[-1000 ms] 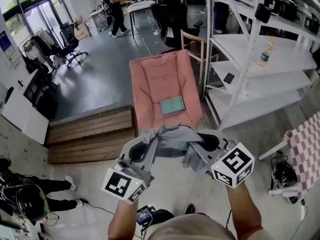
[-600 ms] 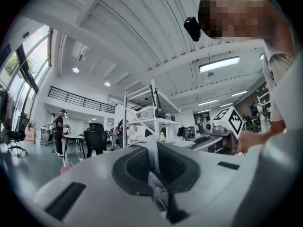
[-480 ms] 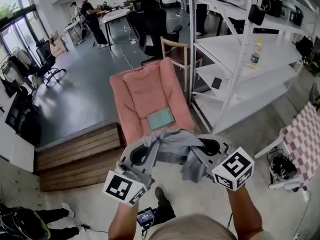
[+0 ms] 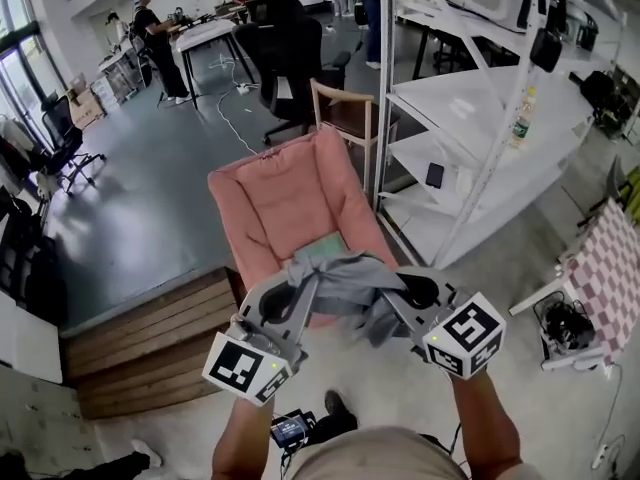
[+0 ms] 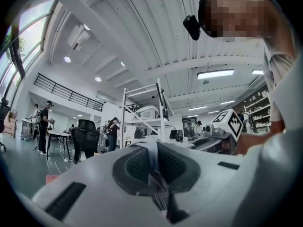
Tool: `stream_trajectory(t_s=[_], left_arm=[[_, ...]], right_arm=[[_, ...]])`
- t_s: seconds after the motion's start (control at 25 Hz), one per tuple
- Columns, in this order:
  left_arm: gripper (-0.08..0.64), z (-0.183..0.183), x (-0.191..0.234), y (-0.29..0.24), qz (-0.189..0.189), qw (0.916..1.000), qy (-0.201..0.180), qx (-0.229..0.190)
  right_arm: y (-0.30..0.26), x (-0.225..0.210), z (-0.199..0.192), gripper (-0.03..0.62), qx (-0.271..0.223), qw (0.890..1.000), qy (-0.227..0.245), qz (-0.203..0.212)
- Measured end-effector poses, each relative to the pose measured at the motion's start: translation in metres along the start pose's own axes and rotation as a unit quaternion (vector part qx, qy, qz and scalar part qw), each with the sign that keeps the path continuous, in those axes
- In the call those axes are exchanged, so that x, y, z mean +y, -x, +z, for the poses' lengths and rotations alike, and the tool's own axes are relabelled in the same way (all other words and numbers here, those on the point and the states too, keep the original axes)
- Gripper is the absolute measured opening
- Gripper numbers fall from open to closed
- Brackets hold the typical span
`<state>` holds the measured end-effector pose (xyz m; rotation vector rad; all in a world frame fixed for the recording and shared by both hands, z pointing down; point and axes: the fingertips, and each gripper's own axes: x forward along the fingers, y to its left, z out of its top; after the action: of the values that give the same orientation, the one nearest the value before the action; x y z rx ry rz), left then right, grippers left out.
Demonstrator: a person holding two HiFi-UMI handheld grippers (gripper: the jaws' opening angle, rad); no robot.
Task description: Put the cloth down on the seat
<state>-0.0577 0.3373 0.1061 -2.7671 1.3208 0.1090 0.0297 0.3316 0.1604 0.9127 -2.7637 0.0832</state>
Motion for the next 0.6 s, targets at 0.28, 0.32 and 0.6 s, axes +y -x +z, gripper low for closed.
stream_trajectory(t_s=[0.28, 0.32, 0.6], left_arm=[[0.014, 0.004, 0.057, -0.005, -0.006, 0.9999, 0.003, -0.013], [0.014, 0.004, 0.064, -0.005, -0.007, 0.9999, 0.002, -0.015], [0.014, 0.006, 0.113, -0.012, -0.01, 0.9997, -0.002, -0.021]], right_arm=[[-0.052, -0.007, 0.019, 0.021, 0.008, 1.0, 0.013, -0.01], [-0.059, -0.008, 0.021, 0.021, 0.008, 1.0, 0.014, -0.012], [-0.107, -0.022, 0.037, 0.021, 0.006, 1.0, 0.024, -0.02]])
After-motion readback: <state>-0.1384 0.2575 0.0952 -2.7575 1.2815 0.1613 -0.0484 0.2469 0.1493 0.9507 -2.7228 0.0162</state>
